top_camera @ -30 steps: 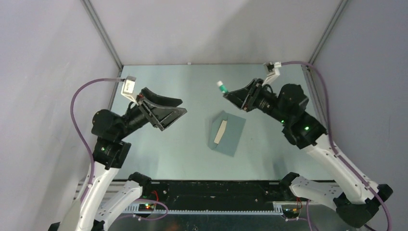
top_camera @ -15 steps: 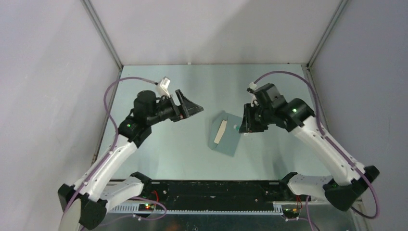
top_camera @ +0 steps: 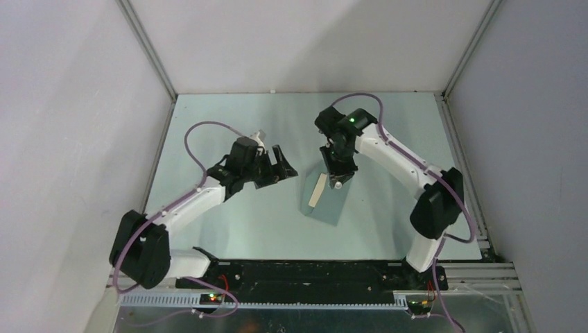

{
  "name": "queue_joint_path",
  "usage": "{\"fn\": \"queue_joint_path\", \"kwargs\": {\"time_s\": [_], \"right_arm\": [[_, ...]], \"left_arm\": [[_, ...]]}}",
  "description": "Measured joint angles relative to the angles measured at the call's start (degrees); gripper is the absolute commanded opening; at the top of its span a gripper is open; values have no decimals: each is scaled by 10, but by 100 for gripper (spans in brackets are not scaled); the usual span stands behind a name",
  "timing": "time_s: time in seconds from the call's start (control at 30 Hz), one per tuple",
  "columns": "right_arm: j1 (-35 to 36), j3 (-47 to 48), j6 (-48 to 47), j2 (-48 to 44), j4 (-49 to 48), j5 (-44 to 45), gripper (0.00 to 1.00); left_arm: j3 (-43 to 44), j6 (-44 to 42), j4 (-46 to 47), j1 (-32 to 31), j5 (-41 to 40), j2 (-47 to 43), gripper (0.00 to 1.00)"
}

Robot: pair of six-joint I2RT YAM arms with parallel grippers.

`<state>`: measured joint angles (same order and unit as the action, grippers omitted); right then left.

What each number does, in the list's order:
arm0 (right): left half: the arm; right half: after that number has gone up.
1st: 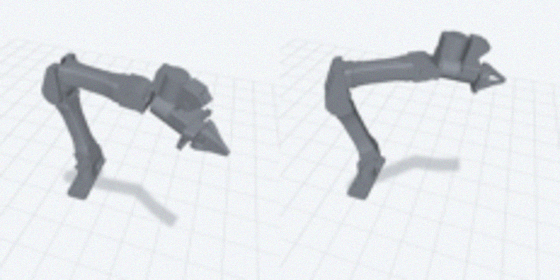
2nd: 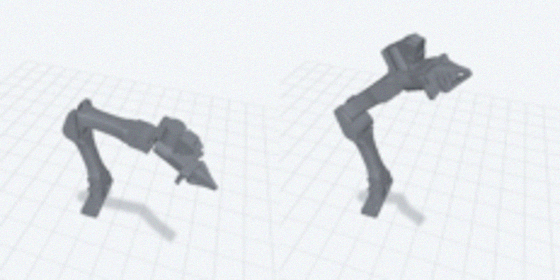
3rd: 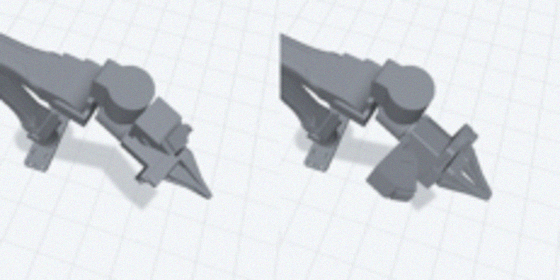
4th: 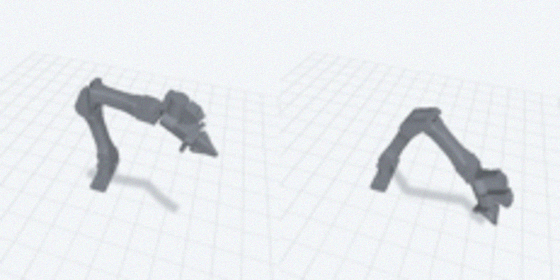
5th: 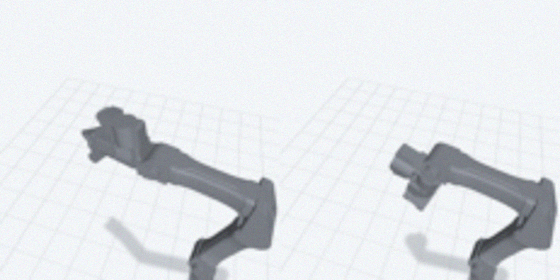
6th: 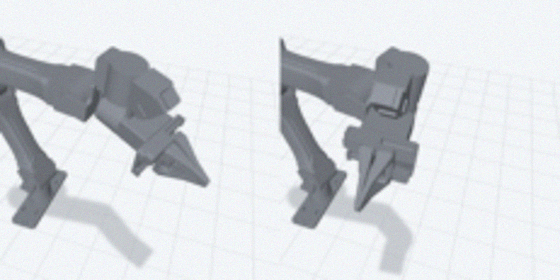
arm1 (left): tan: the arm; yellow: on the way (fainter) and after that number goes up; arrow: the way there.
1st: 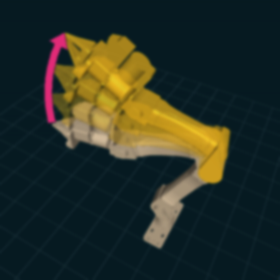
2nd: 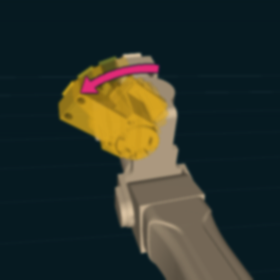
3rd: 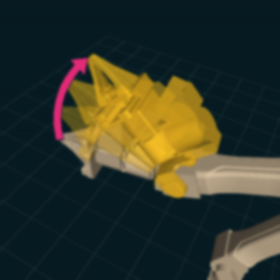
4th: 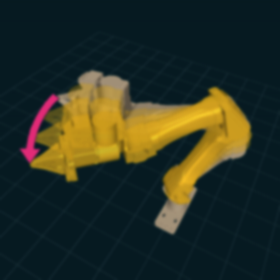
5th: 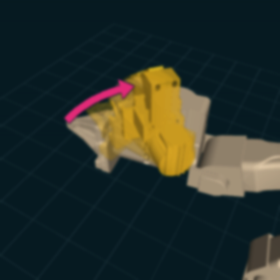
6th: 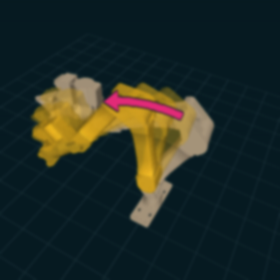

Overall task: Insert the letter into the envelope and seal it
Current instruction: Paint the envelope at the center of the board.

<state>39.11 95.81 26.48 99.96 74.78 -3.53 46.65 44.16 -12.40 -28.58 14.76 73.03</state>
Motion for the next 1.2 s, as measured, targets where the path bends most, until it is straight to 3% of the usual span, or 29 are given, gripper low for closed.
{"fn": "queue_joint_path", "kwargs": {"time_s": [0.17, 0.47, 0.6, 0.73, 0.87, 1.07, 1.2], "right_arm": [[-13, 69, -30, 72, 41, 4, 0], [-39, 102, -54, 151, 53, -3, 0], [-45, 96, -55, 170, 39, -16, 0], [-45, 78, -55, 178, 17, -34, 0], [-44, 71, -55, 187, 2, -45, 0], [-45, 71, -55, 194, -8, -52, 0], [-47, 71, -55, 205, -8, -53, 0]], "left_arm": [[6, -17, 17, -10, -29, 65, 89], [52, -58, 0, -16, -42, 144, 64], [50, -56, 2, -32, -41, 113, 61], [-26, -12, 50, -36, -21, 19, 53], [-99, 69, 184, -41, 38, 3, 50], [-158, 207, 438, -83, 112, 131, 47], [-185, 296, 612, -103, 128, 231, 39]]}}
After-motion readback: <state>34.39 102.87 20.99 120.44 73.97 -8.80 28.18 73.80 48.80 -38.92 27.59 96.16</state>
